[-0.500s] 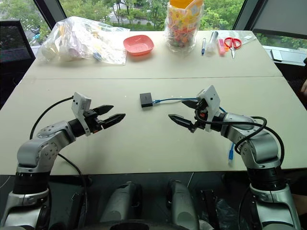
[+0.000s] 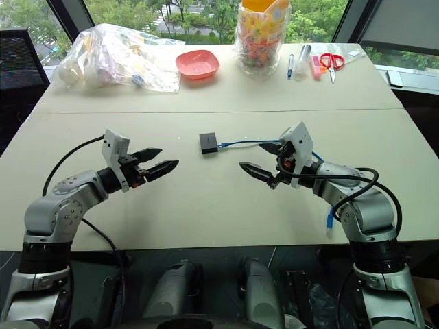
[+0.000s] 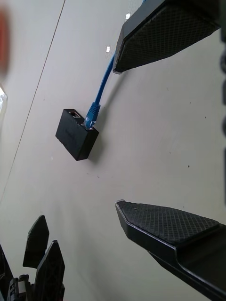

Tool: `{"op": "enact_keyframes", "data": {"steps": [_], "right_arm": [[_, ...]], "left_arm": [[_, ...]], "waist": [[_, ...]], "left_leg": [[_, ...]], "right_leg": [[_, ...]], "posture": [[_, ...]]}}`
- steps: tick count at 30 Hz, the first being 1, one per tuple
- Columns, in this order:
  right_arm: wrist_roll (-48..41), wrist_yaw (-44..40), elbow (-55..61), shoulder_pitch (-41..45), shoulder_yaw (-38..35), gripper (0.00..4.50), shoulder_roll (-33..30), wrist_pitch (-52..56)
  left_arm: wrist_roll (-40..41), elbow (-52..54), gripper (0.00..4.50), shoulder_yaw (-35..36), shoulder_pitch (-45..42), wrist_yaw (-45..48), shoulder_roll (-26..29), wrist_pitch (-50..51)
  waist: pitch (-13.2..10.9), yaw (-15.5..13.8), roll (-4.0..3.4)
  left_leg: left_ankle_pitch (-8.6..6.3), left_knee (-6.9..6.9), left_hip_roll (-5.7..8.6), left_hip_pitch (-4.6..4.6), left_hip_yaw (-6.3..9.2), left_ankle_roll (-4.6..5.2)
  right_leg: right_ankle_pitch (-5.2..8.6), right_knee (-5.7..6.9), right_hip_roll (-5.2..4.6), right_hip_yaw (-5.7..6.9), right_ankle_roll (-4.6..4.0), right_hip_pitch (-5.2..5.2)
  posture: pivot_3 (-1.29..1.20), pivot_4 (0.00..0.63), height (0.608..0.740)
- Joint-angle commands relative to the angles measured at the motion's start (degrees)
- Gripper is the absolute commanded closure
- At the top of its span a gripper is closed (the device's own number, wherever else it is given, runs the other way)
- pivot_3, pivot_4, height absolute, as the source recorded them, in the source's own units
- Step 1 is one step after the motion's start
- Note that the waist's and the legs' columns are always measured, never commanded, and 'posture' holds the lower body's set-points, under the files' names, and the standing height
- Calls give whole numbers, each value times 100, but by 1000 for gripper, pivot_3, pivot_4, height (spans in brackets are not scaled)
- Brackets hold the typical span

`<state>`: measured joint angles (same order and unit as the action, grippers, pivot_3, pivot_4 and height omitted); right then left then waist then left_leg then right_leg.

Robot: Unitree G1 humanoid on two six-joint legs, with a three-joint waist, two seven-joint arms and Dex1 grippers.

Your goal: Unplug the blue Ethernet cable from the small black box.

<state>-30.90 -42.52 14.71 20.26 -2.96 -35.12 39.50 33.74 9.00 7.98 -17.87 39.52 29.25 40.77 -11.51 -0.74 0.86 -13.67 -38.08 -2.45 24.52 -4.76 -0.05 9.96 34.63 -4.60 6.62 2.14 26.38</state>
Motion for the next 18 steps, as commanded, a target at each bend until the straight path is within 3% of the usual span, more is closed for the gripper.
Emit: {"op": "enact_keyframes", "data": {"steps": [1, 13, 18], "right_arm": [[24, -3, 83, 41, -30, 0, 50, -143], [355, -163, -498, 373, 260, 0, 111, -534], [1486, -468, -2206, 1314, 1065, 0, 303, -1823]], "left_arm": [[-78, 14, 58, 18, -140, 20, 52, -180], [-284, -654, 58, -39, -554, 572, 439, -481], [-349, -1164, 58, -285, -1038, 1527, 1018, -484]], "waist": [[0, 0, 0], [0, 2, 0], [0, 26, 0]], "left_leg": [[0, 0, 0, 0, 0, 0], [0, 0, 0, 0, -2, 1], [1, -8, -1, -1, -7, 0]], "right_leg": [[0, 0, 0, 0, 0, 0], [-1, 1, 3, 0, 0, 1], [-6, -1, 8, 3, -8, 2]], "posture": [[0, 150, 740], [0, 150, 740], [0, 150, 740]]}}
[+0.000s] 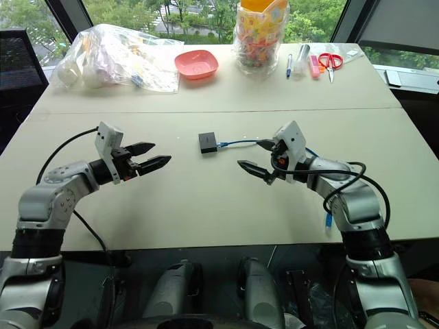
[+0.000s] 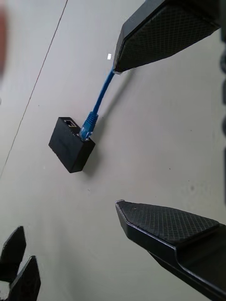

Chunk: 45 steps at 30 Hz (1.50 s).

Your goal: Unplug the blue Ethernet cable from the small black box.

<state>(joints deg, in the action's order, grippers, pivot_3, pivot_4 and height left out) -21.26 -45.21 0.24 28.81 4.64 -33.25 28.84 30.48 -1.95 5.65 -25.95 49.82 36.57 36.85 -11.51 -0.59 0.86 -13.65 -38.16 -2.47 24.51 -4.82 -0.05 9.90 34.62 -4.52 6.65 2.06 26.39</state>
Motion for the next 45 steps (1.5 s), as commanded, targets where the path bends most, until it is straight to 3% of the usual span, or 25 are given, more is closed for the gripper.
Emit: {"op": "enact_keyframes", "data": {"steps": [1, 4, 7, 10, 13, 20, 24, 28, 31, 34, 40, 45], "right_arm": [[772, -337, -1500, 887, 491, 0, 296, -1197], [1252, -754, -3738, 2103, 815, 0, 923, -2275], [1859, -887, -5723, 2990, 1080, 0, 1434, -3174], [2409, -860, -6992, 3501, 1301, 0, 1845, -3562], [2941, -1145, -7506, 3616, 1565, 823, 1947, -3700], [3148, -1787, -7689, 3768, 1349, 4487, 1990, -3460], [3134, -1331, -7587, 3817, 1148, 4487, 1963, -3631], [3397, -402, -7264, 3813, 1178, 4487, 1834, -4493], [3746, 566, -6379, 3515, 1223, 4487, 1517, -5513], [3952, 1140, -5389, 3085, 1187, 4487, 1231, -6004], [4042, 1369, -3989, 2461, 1128, 4487, 993, -5745], [4149, 1397, -3248, 2149, 1148, 4487, 905, -5398]], "left_arm": [[8, -84, 58, -83, -293, 753, 496, -21], [74, 25, 58, 42, -258, 912, 791, 83], [165, 384, 58, 250, 54, 615, 698, 154], [243, 912, 58, 385, 532, 266, 538, 279], [341, 1499, 0, 576, 1022, -77, 452, 434], [559, 1989, 0, 943, 1547, -501, 393, 614], [497, 1487, 0, 737, 1093, -412, 346, 472], [266, 373, 0, 495, 276, -237, 179, 126], [484, -995, 0, 420, -817, 344, -114, 174], [292, -2407, 0, 129, -1840, 1160, -358, 7], [-616, -4990, 0, -368, -3338, 1955, -935, -1151], [-836, -6192, 0, -168, -4056, 2006, -1302, -1650]], "waist": [[0, 18, 0], [-3, 176, -3], [-3, 176, -3], [-3, 161, -2], [-1, 167, 0], [4, 120, -6], [5, 114, -5], [4, 132, -5], [2, 100, -3], [1, 101, 0], [1, 185, 1], [0, 171, 3]], "left_leg": [[0, 0, -3, -2, 1, 0], [1, 6, 2, 0, -8, 1], [1, 20, 4, -2, -7, 3], [0, 22, 4, -4, -13, 3], [0, 19, 2, -9, -13, 2], [7, 9, 0, -64, 1, -17], [3, 10, 0, -84, 6, -23], [7, 10, 2, -83, 3, -20], [8, 12, 3, -81, -3, -18], [16, 0, 26, 0, -10, -23], [16, 9, 39, -9, -26, -20], [15, 9, 36, -8, -22, -19]], "right_leg": [[0, 1, 0, 0, 0, -2], [-5, 0, 1, -2, -5, 6], [-16, 11, 4, -4, 17, 10], [-11, 46, -3, -12, 12, 20], [-10, 50, -11, -14, 14, 16], [10, 49, -14, -12, -1, -42], [11, 45, -15, -9, -3, -66], [10, 47, -14, -9, -1, -65], [6, 50, -14, -11, 7, -62], [-5, 60, -13, -5, 27, 12], [-3, 58, -13, -14, 32, 9], [2, 58, -12, -12, 40, 12]], "posture": [[0, 150, 740], [0, 150, 740], [0, 150, 740], [0, 150, 740], [0, 150, 740], [0, 150, 740], [0, 150, 740], [0, 150, 740], [0, 150, 740], [0, 150, 740], [0, 150, 740], [0, 150, 740]]}}
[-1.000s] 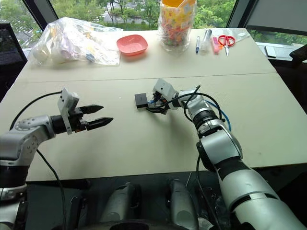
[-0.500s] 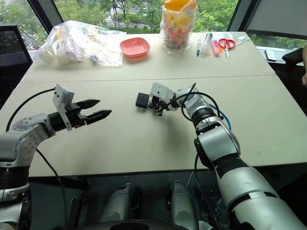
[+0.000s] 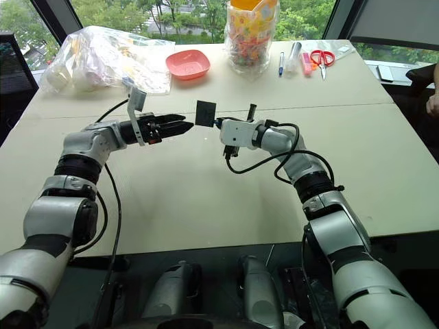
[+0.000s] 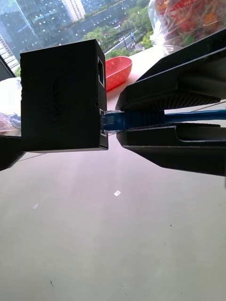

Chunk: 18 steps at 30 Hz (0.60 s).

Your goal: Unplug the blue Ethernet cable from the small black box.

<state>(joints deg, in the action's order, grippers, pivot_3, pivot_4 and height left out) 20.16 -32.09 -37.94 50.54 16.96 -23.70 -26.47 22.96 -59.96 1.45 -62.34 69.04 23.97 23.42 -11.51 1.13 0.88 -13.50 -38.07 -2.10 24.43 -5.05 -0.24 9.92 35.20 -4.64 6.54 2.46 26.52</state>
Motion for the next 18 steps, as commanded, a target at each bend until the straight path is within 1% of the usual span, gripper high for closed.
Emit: {"op": "enact_keyframes", "data": {"steps": [1, 6, 8, 9, 13, 17, 18], "right_arm": [[30, 98, 703, -70, -82, 4487, -59, 194], [128, 115, 1216, -289, -65, 4487, -78, 460], [164, 125, 1353, -362, -52, 4500, -76, 533], [166, 125, 1411, -391, -52, 4500, -68, 576], [203, 120, 1607, -463, -43, 4500, -54, 711], [254, 112, 1704, -482, -15, 4500, -58, 771], [262, 109, 1718, -485, -7, 4500, -59, 781]], "left_arm": [[-92, -542, 0, 310, -518, 62, -95, -359], [-191, -971, 0, 547, -810, -7, -331, -522], [-218, -1036, 587, 608, -859, 17, -406, -515], [-225, -1051, 801, 636, -875, 56, -427, -493], [-305, -1074, 2302, 664, -891, 275, -449, -402], [-312, -1064, 3798, 768, -881, 299, -468, -383], [-326, -1060, 4005, 789, -875, 297, -477, -384]], "waist": [[0, -2, 0], [0, -16, 1], [0, -19, 1], [0, -20, 1], [-1, -11, 1], [-1, -15, 1], [-1, -15, 1]], "left_leg": [[0, -1, 1, 0, 1, 0], [-1, -3, 2, 0, 6, 1], [-2, -3, 2, 0, 6, 3], [-2, -3, 2, 0, 6, 3], [-2, -3, 2, 0, 6, 3], [-1, -3, 2, 0, 8, 3], [-2, -3, 2, -1, 8, 3]], "right_leg": [[0, 1, -1, 0, 0, -1], [-1, 1, -3, 0, -1, -3], [-1, 2, -3, 0, -1, -3], [-1, 1, -3, 0, -1, -3], [-1, 2, -3, 0, -1, -3], [-1, 4, -2, 1, -1, -3], [-1, 4, -3, 1, -1, -3]], "posture": [[0, 150, 740], [0, 150, 740], [0, 150, 740], [0, 150, 740], [0, 150, 740], [0, 150, 740], [0, 150, 740]]}}
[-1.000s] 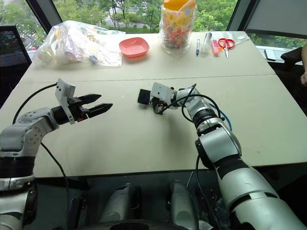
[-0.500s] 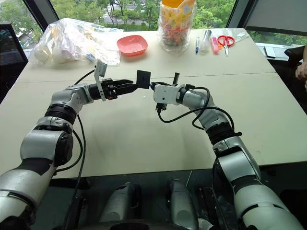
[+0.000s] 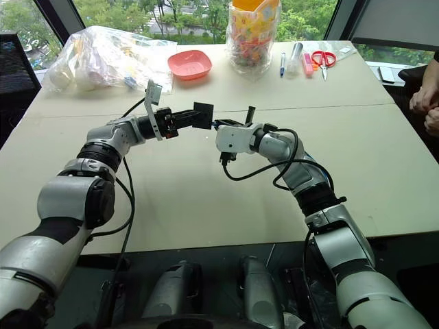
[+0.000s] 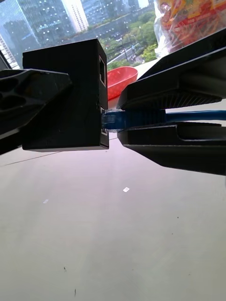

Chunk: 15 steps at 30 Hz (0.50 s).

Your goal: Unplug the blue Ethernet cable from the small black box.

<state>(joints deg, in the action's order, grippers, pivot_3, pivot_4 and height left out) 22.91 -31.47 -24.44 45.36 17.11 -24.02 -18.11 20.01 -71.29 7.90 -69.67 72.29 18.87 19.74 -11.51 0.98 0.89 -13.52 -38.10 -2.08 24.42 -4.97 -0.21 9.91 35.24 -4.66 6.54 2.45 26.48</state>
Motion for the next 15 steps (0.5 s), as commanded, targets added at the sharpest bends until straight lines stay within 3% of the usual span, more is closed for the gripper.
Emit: {"op": "enact_keyframes", "data": {"steps": [1, 4, 5, 8, 11, 15], "right_arm": [[-25, 7, 382, 27, -6, 4500, -25, -39], [-193, -183, 501, -53, -13, 4500, 12, 47], [-248, -266, 574, -93, -16, 3572, 16, 106], [-278, -267, 895, -301, -147, 2151, -24, 426], [-1313, -424, 1820, -972, -855, 594, 204, 1786], [-4342, -269, 3697, -1833, -2157, 594, 1178, 4898]], "left_arm": [[-45, 83, 4001, 155, -126, -26, 20, -24], [-44, 116, 4001, 203, -63, -73, -9, -13], [-35, 133, 4001, 226, -37, -74, -10, 6], [16, 164, 4001, 345, 28, -123, -7, 89], [196, 249, 4001, 603, 83, -146, 22, 332], [763, 419, 4001, 1156, 104, -16, 72, 1172]], "waist": [[0, 0, 0], [0, -2, 0], [0, -2, 0], [0, -3, 0], [0, -23, 1], [1, -28, 3]], "left_leg": [[0, 0, 0, 0, 1, 0], [0, 0, 0, 1, 1, 0], [0, 0, 0, 1, 1, 0], [0, -1, 0, 1, 2, 0], [0, -1, 0, 0, 5, 0], [0, -5, -3, 3, 29, 0]], "right_leg": [[0, 0, 0, 0, 0, 0], [0, 0, 0, 0, 0, 0], [0, 0, 0, 0, 0, 0], [0, 0, 0, 0, 0, -1], [0, 0, 0, 2, 0, -3], [-7, 3, -1, 5, -12, -5]], "posture": [[0, 150, 740], [0, 150, 740], [0, 150, 740], [0, 150, 740], [0, 150, 740], [0, 150, 740]]}}
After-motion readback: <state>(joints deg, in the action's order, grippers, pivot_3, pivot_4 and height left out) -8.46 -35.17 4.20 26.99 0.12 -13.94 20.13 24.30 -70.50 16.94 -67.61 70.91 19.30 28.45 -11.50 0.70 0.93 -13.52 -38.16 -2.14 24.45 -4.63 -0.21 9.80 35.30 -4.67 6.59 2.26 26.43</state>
